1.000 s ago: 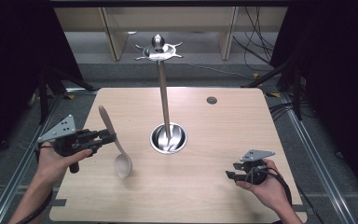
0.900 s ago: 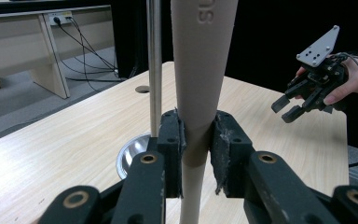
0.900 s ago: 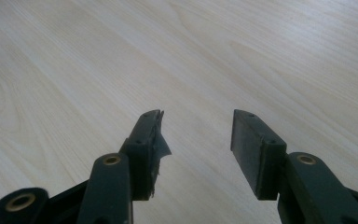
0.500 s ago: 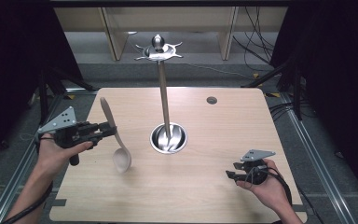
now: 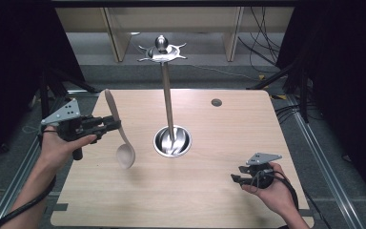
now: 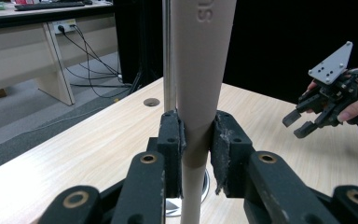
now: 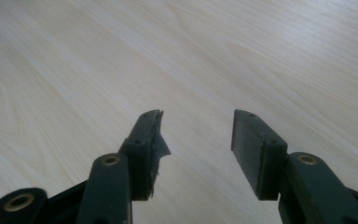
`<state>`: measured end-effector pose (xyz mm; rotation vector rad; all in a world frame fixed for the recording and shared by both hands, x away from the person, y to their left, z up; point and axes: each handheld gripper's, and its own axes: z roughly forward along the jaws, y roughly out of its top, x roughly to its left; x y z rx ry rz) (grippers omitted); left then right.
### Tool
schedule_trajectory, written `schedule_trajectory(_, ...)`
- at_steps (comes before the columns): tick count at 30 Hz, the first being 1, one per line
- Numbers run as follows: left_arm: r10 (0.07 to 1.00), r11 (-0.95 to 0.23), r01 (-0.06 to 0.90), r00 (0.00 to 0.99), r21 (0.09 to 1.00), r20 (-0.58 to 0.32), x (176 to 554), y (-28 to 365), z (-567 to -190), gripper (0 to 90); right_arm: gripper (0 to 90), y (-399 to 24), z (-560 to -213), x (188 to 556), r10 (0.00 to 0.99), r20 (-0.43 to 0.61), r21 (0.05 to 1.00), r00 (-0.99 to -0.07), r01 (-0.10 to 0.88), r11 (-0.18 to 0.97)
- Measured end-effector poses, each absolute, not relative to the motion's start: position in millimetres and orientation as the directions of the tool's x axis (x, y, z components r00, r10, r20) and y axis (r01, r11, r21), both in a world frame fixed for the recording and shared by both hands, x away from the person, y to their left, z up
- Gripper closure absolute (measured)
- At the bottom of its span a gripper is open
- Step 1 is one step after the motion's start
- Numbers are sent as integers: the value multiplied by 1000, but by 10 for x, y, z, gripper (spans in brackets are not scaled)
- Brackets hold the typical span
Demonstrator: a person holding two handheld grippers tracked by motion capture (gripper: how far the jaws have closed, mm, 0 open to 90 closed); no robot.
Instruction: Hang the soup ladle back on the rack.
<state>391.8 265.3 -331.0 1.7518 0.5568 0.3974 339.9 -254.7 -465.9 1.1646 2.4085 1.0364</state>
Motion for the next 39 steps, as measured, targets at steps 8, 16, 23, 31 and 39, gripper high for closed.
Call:
schedule_trajectory(8, 552, -183, 171, 833, 968, -43, 3977, 2601, -3240, 738, 527, -2560, -4624, 3387, 764, 70, 674, -641, 595, 437)
schedule_trajectory(16, 548, -188, 165, 836, 968, -36, 4055, 2568, -3163, 738, 526, -2568, -4621, 3392, 758, 67, 668, -649, 593, 449)
schedule_trajectory(23, 553, -184, 166, 832, 969, -37, 4119, 2556, -3114, 738, 526, -2567, -4623, 3392, 758, 68, 667, -649, 594, 449)
schedule_trajectory(31, 547, -185, 168, 836, 968, -41, 4172, 2508, -3079, 738, 525, -2565, -4623, 3389, 761, 73, 666, -645, 599, 444)
schedule_trajectory(39, 541, -181, 166, 840, 969, -43, 4224, 2471, -3018, 738, 525, -2565, -4623, 3388, 762, 74, 666, -644, 600, 443)
